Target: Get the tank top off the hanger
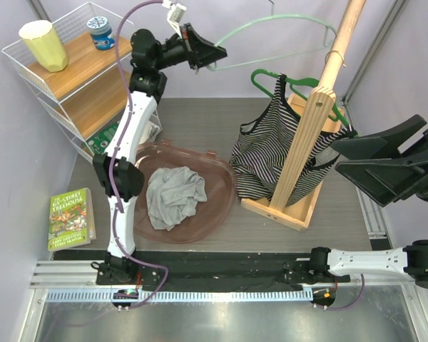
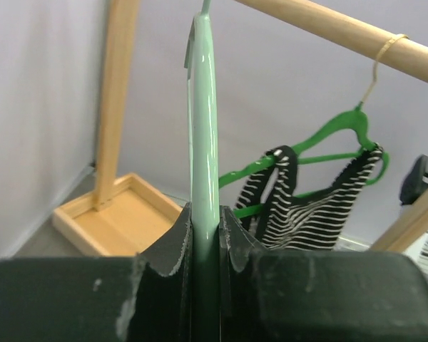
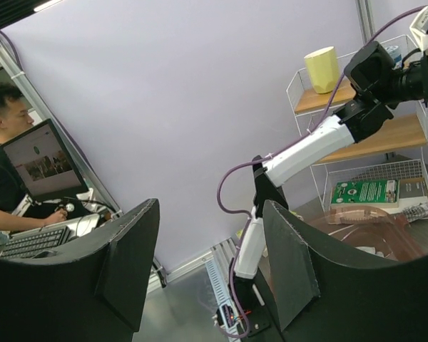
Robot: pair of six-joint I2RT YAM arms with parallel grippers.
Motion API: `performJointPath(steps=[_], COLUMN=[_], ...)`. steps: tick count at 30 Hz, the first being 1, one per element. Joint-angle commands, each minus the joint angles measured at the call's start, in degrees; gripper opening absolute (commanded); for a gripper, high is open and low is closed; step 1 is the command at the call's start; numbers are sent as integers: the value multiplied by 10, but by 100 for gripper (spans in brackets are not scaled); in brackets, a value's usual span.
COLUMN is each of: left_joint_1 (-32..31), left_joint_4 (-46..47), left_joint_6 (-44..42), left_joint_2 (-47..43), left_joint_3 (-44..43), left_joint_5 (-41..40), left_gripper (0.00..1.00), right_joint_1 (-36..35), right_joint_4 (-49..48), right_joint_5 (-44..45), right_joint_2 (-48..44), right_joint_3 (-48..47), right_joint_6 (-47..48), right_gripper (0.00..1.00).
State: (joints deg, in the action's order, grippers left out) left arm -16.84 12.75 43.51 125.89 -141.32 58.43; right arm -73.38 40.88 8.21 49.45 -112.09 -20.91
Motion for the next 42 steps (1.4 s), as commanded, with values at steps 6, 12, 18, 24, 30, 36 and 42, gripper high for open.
performJointPath(steps=[6,12,18,24,30,36,42], left_joint_1=[-64,-97,-115,-130,-141,-150,-154], left_joint_4=[97,90,91,86,71,74,70], left_joint_6=[22,21,18,10,0,-5,-14], left_joint_2=[-20,-4,7,23,42,45,52], left_joint_3=[-3,-23,-31,-52,-68,-67,-66], left_joint_5=[55,56,52,54,52,55,70], left_gripper=[0,0,0,0,0,0,0], right_joint_1=[0,1,18,25,26,26,26], right_joint_4=[-76,-127,-131,-73,-77,-79,-81], right_joint_5=[106,164,261,373,372,369,380], right_joint_2=[-28,-74,-92,-67,-69,-74,-80], right_joint_3=[57,98,107,68,75,79,93], right_joint_6=[-19,-23,-5,24,26,27,31], right_gripper=[63,61,59,60,60,59,60])
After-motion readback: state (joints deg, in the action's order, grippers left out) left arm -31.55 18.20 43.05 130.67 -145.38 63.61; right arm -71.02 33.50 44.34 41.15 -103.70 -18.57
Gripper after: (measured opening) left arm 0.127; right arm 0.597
